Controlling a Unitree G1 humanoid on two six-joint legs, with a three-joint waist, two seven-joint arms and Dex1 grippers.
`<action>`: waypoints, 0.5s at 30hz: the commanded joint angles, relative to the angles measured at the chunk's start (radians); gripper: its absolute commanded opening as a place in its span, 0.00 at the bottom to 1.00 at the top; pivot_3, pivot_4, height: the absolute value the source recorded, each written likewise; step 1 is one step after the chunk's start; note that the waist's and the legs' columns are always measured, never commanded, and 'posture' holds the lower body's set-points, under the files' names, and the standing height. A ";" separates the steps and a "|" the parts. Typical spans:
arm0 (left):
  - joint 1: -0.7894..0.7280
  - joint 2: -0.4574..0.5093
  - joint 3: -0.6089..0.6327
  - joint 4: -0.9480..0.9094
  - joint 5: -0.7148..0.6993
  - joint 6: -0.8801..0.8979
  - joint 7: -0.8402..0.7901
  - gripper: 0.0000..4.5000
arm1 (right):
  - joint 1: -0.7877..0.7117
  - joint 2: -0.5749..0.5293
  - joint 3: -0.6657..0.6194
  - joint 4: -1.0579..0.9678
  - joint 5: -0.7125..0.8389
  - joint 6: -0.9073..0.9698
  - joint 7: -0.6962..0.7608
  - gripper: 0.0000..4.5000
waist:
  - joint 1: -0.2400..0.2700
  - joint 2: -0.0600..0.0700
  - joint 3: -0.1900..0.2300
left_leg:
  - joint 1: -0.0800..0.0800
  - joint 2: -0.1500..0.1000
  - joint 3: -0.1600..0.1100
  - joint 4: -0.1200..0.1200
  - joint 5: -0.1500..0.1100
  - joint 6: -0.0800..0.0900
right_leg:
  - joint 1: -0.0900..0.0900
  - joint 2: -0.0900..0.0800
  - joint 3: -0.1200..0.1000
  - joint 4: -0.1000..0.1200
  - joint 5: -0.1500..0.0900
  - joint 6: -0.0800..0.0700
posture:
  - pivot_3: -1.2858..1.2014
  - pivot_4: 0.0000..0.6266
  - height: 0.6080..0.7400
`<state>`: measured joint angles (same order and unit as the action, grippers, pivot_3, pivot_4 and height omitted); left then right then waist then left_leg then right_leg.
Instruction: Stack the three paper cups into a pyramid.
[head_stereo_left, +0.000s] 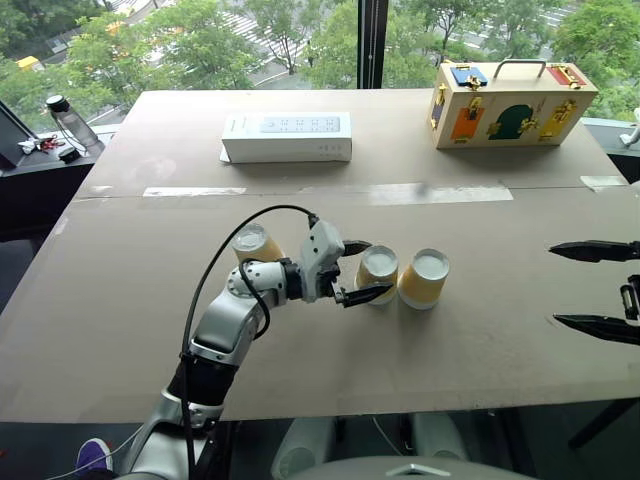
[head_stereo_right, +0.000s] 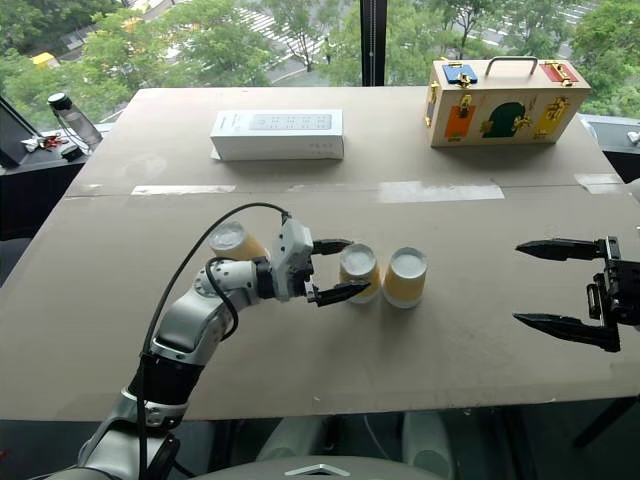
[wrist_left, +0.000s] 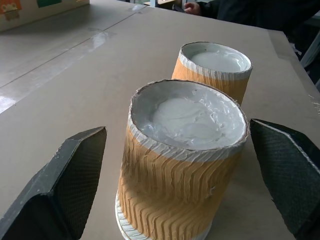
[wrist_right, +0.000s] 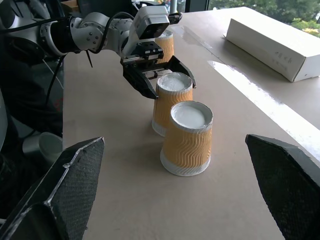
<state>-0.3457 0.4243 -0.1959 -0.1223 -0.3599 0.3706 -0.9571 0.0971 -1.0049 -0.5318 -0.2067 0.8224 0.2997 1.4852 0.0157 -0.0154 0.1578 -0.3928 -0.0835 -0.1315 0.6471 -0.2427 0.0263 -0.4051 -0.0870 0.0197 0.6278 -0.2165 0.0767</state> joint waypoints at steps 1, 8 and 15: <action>0.037 0.052 0.080 -0.108 -0.069 0.045 -0.007 0.99 | 0.012 0.017 -0.039 -0.051 0.014 -0.004 0.003 1.00 | -0.003 0.000 0.000 | 0.000 0.000 0.000 0.000 0.000 0.000 | 0.000 0.000 0.000 0.000 0.000 0.000 | 0.52 0.24 1.00; 0.246 0.121 0.336 -0.333 -0.215 0.094 0.076 0.99 | 0.006 0.069 -0.030 -0.105 0.041 0.007 -0.046 1.00 | -0.001 0.001 0.000 | 0.000 0.001 0.000 0.000 0.000 0.000 | -0.001 0.000 0.001 0.000 0.000 0.000 | 0.52 0.24 1.00; 0.554 0.110 0.631 -0.456 -0.263 0.072 0.197 0.99 | -0.028 0.110 -0.015 -0.095 0.069 0.010 -0.065 1.00 | 0.000 0.001 0.000 | -0.001 0.001 0.001 0.000 -0.001 0.001 | -0.002 -0.002 0.002 0.000 0.000 0.000 | 0.52 0.24 1.00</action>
<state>0.2058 0.5305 0.3753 -0.5426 -0.6038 0.4698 -0.7849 0.0918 -0.8972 -0.5276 -0.2961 0.8684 0.3075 1.4259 0.0158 -0.0143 0.1577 -0.3931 -0.0825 -0.1302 0.6467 -0.2435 0.0271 -0.4066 -0.0891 0.0219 0.6277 -0.2168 0.0763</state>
